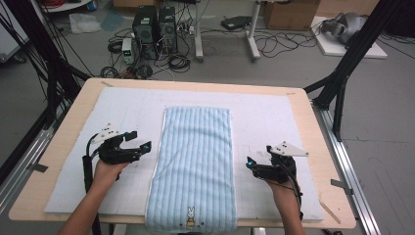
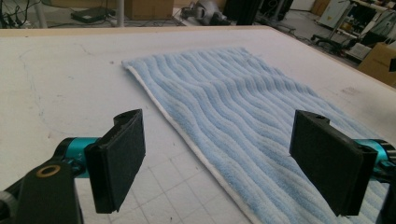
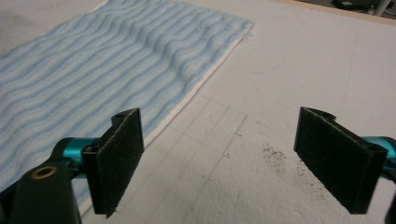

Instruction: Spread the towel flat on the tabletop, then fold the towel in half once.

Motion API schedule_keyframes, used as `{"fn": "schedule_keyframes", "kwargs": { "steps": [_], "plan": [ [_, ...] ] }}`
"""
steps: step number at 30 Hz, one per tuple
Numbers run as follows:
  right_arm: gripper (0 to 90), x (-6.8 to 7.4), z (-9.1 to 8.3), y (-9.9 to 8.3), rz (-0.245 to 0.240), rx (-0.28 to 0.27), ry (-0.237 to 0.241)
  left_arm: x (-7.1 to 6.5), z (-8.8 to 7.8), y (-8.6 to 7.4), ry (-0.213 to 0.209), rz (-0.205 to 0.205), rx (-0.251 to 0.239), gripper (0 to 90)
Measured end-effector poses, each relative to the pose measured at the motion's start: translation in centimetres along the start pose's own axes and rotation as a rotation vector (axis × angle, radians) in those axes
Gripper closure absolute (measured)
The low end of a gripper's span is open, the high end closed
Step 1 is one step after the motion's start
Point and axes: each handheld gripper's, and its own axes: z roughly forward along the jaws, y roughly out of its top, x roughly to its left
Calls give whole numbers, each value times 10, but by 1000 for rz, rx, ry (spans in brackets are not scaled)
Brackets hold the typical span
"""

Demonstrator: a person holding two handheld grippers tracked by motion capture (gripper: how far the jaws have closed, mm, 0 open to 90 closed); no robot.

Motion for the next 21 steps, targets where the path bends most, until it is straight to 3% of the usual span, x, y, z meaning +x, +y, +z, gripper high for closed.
{"fn": "schedule_keyframes", "kwargs": {
  "steps": [4, 13, 17, 21],
  "plan": [
    [121, -1, -2, 0, 5, -5, -3, 2, 1, 1, 3, -9, -1, 188],
    [107, -2, -1, -3, -6, -7, 40, 4, 4, 2, 2, -24, -1, 188],
    [107, -5, -2, -4, 6, -7, 40, 6, 9, 7, 3, -12, 8, 188],
    [107, -6, -2, -4, 6, -13, 48, 10, 22, 17, 13, -36, 19, 188]
  ]
}}
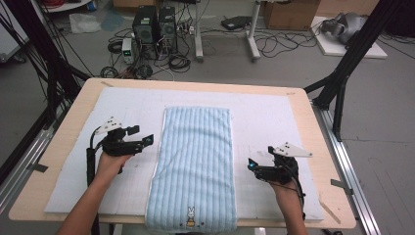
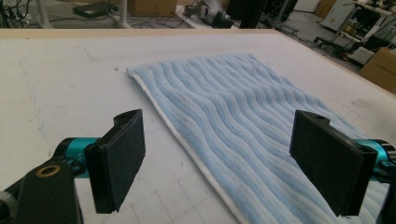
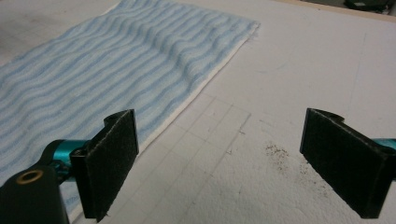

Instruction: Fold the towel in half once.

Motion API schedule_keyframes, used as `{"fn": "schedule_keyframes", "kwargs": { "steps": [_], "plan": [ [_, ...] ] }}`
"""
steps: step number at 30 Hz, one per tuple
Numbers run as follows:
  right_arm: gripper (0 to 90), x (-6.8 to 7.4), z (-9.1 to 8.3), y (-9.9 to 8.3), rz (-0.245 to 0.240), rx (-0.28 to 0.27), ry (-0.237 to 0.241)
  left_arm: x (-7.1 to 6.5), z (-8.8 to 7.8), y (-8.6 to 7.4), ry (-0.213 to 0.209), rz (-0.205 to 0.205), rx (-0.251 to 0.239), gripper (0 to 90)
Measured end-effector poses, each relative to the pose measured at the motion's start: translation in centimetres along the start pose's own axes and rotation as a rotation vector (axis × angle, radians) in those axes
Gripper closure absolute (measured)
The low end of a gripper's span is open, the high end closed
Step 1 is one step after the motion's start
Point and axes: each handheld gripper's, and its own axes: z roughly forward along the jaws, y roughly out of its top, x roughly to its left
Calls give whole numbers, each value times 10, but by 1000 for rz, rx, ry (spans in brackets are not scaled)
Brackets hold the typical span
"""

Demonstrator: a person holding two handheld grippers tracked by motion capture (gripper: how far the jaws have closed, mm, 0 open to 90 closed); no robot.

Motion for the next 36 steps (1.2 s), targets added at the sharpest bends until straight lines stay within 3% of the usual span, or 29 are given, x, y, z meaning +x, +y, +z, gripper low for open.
{"fn": "schedule_keyframes", "kwargs": {
  "steps": [5, 10, 16, 21, 26, 29, 31, 34, 36],
  "plan": [
    [107, 1, 3, -1, 2, 13, 15, 7, 28, 18, 16, -2, 42, 201],
    [107, 1, 5, -1, 5, 16, 29, 21, 54, 29, 45, -19, 88, 298],
    [107, 1, 5, -3, 16, 22, 39, 29, 80, 25, 73, -34, 165, 369],
    [107, 0, 5, -3, 24, 21, 43, 31, 96, 17, 124, -31, 222, 439],
    [107, 0, 6, -4, 23, 26, 45, 23, 108, 10, 143, 50, 281, 501],
    [107, 1, 7, -4, 28, 31, 48, 17, 110, 9, 179, 126, 302, 537],
    [107, 1, 8, -5, 25, 31, 50, 15, 110, 9, 176, 148, 305, 591],
    [107, 2, 10, -5, 24, 38, 52, 10, 111, 9, 156, 188, 311, 826],
    [107, 3, 12, -4, 24, 42, 55, 9, 112, 9, 168, 188, 305, 872]
  ]
}}
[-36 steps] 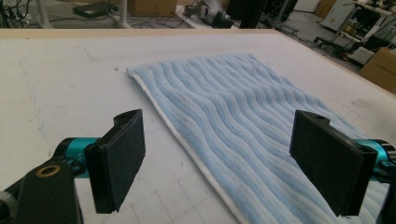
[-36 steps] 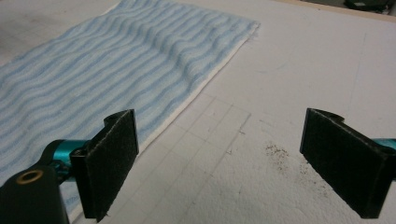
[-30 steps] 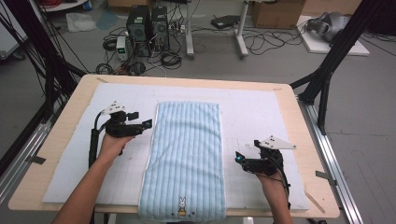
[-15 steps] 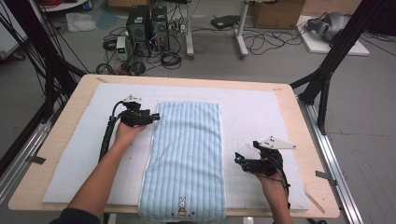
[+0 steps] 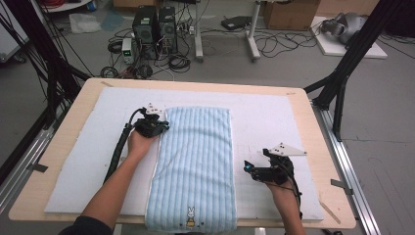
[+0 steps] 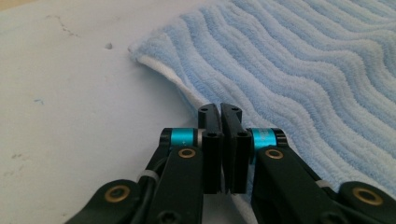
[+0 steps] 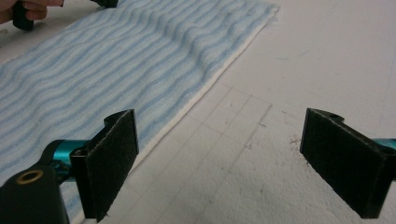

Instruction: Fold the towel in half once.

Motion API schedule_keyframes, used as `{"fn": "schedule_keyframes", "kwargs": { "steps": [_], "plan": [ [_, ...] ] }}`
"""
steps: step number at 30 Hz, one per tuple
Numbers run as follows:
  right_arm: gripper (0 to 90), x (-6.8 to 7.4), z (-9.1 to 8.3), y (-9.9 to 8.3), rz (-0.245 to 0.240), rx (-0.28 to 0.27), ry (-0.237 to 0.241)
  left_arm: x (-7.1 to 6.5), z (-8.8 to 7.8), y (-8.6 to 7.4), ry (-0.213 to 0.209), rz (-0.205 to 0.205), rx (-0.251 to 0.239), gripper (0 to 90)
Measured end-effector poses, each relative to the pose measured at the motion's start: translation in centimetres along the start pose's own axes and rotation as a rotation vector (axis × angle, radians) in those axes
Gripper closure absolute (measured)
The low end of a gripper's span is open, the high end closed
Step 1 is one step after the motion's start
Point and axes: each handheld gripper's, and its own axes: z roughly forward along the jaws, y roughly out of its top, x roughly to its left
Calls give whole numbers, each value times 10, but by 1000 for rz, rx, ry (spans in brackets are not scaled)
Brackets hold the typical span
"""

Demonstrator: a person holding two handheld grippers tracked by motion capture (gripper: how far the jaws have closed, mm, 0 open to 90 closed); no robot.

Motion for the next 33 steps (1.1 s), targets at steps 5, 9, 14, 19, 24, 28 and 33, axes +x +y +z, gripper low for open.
{"fn": "schedule_keyframes", "kwargs": {
  "steps": [5, 9, 14, 19, 24, 28, 33],
  "plan": [
    [107, -1, 8, 8, 10, -2, 3, 7, -1, -1, -15, -67, -8, 877],
    [107, -5, 29, 27, 25, 8, -5, 10, -3, -1, -35, -103, -25, 877],
    [202, -12, 68, 54, 24, 51, 5, 12, -3, -2, -54, -115, -35, 876],
    [289, -21, 105, 69, 27, 135, -29, 13, -3, -2, -59, -118, -34, 877],
    [369, -29, 129, 68, 81, 185, -47, 14, -2, -3, -70, -122, -33, 877],
    [585, -25, 135, 67, 21, 210, -56, 15, -2, -4, -70, -131, -37, 877],
    [866, -14, 139, 70, -84, 236, -54, 16, -2, -3, -70, -140, -46, 879]
  ]
}}
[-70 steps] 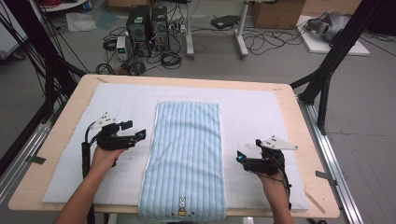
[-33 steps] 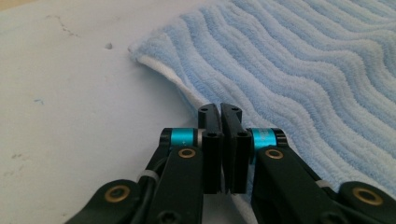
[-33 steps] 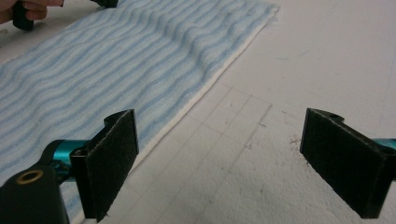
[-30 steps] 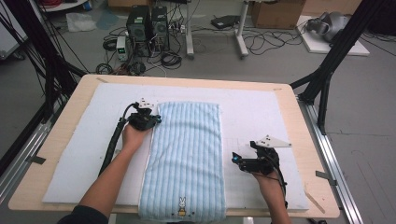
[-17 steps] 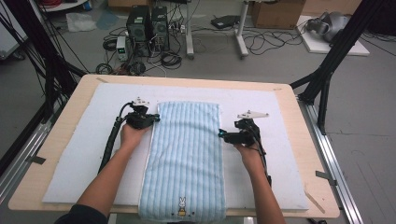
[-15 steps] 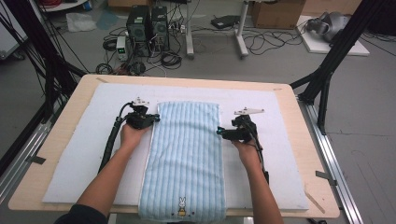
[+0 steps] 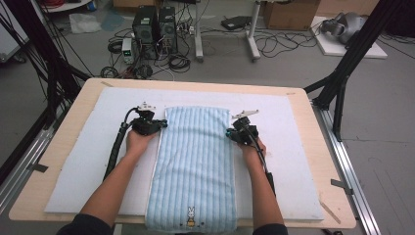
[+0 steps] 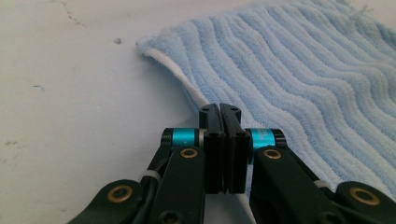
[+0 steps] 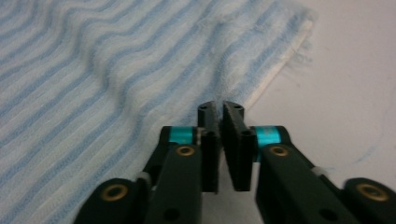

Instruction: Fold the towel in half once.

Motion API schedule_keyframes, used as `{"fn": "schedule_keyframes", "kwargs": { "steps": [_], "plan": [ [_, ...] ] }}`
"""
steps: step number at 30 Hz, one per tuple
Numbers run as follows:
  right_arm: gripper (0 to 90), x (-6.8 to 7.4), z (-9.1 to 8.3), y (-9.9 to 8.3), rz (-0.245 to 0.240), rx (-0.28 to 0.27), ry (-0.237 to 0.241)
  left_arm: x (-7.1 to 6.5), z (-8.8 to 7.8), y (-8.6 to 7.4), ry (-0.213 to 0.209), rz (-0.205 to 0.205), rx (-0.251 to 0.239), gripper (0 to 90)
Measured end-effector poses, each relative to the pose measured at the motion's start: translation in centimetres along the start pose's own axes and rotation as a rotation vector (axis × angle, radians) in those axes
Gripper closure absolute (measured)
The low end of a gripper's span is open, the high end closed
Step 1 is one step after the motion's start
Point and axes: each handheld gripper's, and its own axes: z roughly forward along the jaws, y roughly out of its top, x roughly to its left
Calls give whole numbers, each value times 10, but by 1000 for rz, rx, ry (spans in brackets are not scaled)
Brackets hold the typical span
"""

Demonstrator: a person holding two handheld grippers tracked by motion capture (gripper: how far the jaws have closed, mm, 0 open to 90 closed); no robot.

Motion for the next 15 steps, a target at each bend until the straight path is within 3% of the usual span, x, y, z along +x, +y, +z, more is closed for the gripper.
{"fn": "schedule_keyframes", "kwargs": {
  "steps": [3, 7, 10, 15],
  "plan": [
    [874, -2, -1, 4, 7, 11, -31, 3, -2, 3, 2, -33, -42, 880],
    [874, -13, -7, 10, 107, -86, -33, 7, -4, 11, -6, -86, -92, 881],
    [874, -13, -9, 16, 100, -107, -48, 8, -8, 15, -16, -95, -119, 881],
    [874, -12, -13, 17, 106, -124, -18, 10, -17, 16, -56, -96, -112, 880]
  ]
}}
